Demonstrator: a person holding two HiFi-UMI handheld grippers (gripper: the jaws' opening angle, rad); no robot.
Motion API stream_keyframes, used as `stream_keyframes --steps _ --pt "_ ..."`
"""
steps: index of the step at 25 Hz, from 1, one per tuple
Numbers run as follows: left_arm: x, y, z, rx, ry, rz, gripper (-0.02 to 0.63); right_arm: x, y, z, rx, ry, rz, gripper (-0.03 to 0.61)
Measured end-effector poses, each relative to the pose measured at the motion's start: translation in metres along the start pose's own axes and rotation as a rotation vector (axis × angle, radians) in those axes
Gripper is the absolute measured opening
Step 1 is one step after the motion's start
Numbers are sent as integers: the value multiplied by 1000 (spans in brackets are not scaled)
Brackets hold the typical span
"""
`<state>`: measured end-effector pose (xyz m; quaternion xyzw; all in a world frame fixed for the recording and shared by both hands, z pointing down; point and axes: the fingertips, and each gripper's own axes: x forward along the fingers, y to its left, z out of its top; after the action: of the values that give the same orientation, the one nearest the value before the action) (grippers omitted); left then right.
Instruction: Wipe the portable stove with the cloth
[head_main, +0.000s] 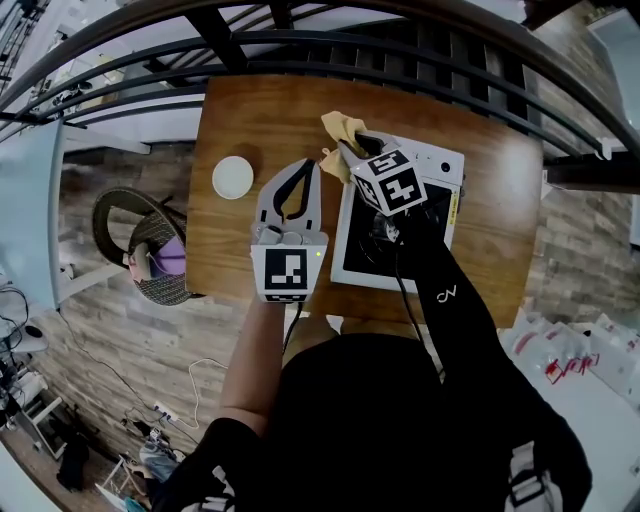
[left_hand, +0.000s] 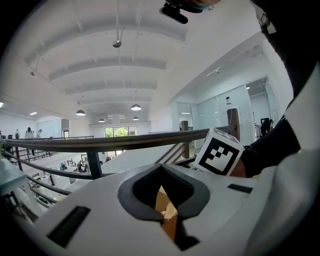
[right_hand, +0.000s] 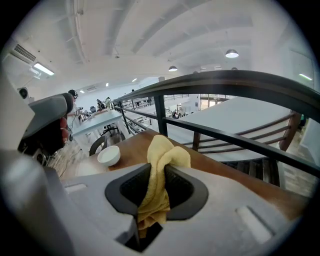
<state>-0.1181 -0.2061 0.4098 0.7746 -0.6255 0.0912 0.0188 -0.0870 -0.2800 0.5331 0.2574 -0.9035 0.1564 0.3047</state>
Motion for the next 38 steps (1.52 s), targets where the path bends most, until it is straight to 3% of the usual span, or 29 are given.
stream_keyframes --steps 5,14,17,21,24,30,34,38 --pt "4 -9 -2 7 35 2 6 -22 4 5 31 -80 27 78" --pt "8 -24 14 38 19 -13 6 -93 -4 30 48 -254 17 78" --pt "4 -31 14 36 19 -13 6 -91 -17 3 73 -201 -8 78" --pt "0 -43 15 52 13 -38 6 -76 -30 -58 127 -45 -37 78" --pt "-1 -51 16 55 -7 -63 6 -78 -36 -84 114 17 -66 78" --pt "5 -66 12 38 1 -104 6 -115 -89 -117 130 83 -246 78" --pt "2 -68 16 37 -12 -123 6 -138 -104 -122 176 62 -311 78" --pt "-4 -62 18 33 -18 -134 6 -146 -66 -74 144 -70 -255 78"
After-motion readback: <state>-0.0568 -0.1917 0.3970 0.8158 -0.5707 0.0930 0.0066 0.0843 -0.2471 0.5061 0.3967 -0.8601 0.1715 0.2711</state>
